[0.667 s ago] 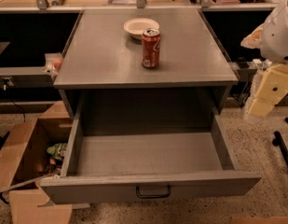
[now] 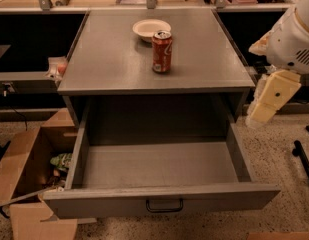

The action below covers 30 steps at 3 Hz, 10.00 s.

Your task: Place coke can into top drawer

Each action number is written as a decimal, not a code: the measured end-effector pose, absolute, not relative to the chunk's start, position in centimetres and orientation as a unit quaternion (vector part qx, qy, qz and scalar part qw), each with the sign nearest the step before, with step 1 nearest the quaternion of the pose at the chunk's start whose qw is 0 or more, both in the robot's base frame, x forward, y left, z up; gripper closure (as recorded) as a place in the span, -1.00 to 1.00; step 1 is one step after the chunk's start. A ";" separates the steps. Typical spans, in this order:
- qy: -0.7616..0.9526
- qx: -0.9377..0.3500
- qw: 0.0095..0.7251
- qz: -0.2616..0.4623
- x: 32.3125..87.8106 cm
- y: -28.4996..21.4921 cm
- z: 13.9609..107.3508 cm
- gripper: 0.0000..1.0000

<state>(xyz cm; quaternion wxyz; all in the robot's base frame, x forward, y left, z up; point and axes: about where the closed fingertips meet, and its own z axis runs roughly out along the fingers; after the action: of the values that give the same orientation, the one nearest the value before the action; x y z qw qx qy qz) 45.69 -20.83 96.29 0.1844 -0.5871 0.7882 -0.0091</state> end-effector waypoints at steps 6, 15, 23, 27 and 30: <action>0.794 -0.475 0.373 0.067 61.9 -14.5 93.4 -1.00; 0.672 -0.401 0.570 0.250 65.3 -7.9 94.3 1.00; 0.619 -0.523 0.441 0.386 49.2 5.7 77.7 1.00; 0.648 -0.496 0.492 0.303 55.7 6.8 71.1 1.00; 0.638 -0.468 0.526 0.312 59.6 8.3 68.5 1.00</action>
Offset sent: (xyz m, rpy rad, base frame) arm 0.0262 0.0089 -0.0286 0.0709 0.0146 -0.0481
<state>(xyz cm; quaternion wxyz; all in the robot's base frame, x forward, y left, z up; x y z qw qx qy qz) 59.62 8.31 68.52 0.5262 -0.4683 0.6377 0.3117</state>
